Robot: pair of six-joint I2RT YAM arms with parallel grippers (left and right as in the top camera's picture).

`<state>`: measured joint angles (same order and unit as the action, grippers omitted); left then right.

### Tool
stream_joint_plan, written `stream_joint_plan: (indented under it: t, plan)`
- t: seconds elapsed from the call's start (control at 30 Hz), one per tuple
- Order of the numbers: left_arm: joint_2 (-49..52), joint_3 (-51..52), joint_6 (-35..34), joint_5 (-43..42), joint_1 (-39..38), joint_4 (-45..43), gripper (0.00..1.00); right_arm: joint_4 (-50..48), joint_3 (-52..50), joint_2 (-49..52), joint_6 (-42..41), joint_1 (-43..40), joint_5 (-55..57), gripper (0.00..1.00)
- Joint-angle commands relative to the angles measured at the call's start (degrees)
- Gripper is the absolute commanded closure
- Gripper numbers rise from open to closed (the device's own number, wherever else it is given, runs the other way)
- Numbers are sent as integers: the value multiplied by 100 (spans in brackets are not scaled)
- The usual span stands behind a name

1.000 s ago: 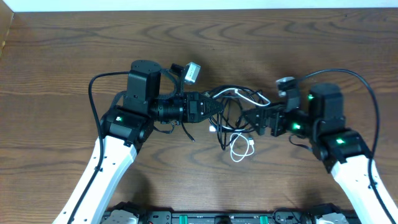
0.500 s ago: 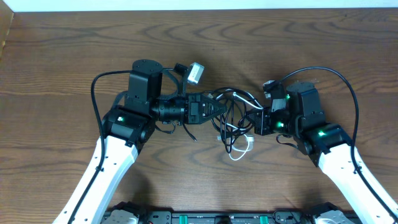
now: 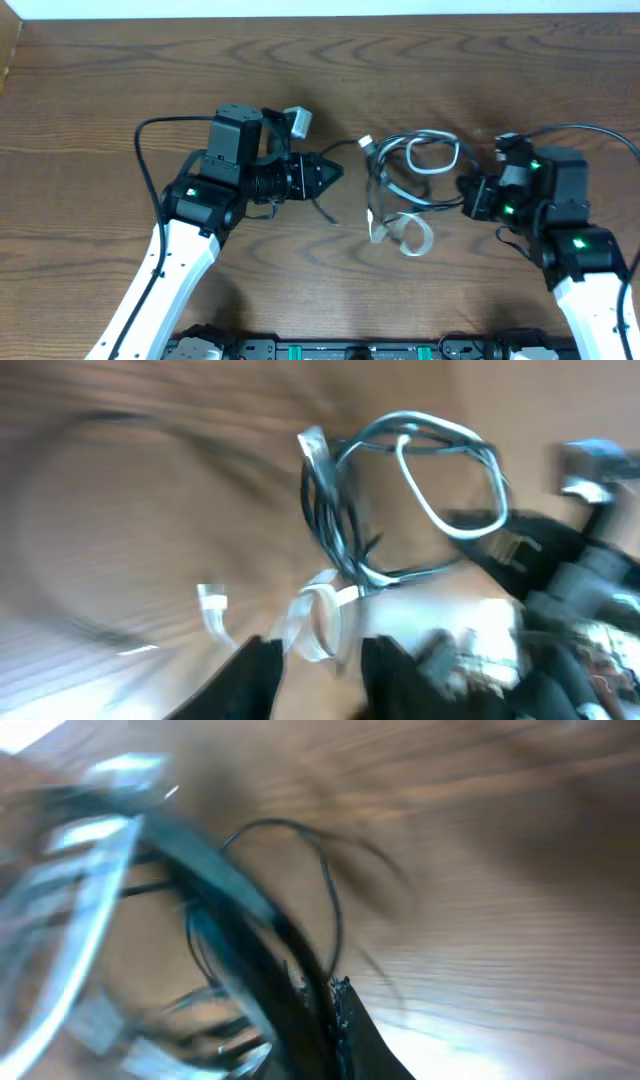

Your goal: Untangle cables

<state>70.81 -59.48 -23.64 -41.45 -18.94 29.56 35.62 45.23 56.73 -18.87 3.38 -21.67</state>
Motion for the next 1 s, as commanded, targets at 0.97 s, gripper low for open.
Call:
stream_joint_plan:
  t: [0.97]
  plan:
    - [-83,-63,2409,-35,26,251,24,-1244,-2,-546,2131,-120,-4175,99]
